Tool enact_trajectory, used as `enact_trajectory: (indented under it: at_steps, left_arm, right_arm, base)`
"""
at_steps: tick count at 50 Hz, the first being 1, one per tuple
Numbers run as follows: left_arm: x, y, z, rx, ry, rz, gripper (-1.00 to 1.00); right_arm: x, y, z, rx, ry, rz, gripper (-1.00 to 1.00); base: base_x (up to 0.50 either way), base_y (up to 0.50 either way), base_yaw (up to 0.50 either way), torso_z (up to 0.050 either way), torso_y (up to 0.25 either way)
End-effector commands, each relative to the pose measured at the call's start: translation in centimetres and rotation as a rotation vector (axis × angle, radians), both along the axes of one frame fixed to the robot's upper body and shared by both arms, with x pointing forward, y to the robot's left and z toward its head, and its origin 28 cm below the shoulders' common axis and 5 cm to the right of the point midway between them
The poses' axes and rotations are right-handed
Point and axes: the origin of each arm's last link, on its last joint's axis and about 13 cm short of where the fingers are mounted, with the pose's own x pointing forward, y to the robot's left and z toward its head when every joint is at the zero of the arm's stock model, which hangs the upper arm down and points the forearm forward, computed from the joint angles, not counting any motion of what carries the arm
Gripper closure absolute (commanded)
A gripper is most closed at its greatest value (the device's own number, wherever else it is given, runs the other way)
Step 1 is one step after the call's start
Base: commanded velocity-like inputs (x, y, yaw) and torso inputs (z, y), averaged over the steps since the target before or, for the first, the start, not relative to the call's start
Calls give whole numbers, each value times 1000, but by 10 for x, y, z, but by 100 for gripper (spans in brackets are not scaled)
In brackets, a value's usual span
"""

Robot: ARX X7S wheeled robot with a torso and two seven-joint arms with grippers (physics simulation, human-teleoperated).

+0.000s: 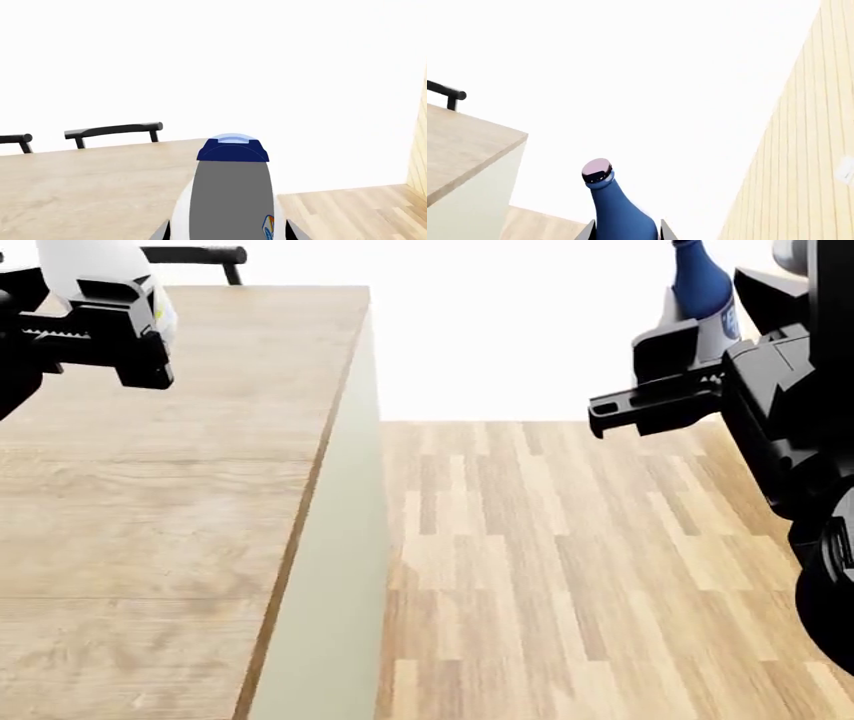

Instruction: Move the drinks to the dining counter.

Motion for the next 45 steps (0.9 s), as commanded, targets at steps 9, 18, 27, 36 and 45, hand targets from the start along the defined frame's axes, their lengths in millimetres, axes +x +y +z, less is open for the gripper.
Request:
enact_trajectory:
  at_steps: [9,18,27,36,45]
  left_arm:
    - [0,0,0,-7,-6,8,100]
    - [1,-1,0,-2,-4,5,100]
    - [2,-1,-1,-2,-1,4,100]
    - [2,-1,-3,-2,3,3,100]
    - [3,-1,-1,-2,0,2,100]
  right_arm:
    - [1,0,2,-6,-18,-7,100]
    - [0,-1,1,-6,-16,-9,100]
    - [1,-1,1,-6,-14,-11,100]
    - [1,-1,0,-7,-8,-11,100]
    - [1,-1,1,-9,-8,-10,100]
  base:
    - [-2,500,0,0,1]
    - [-2,500,0,1,1]
    - [-2,500,0,0,1]
    - [-3,500,0,0,1]
    - [-3,500,0,1,1]
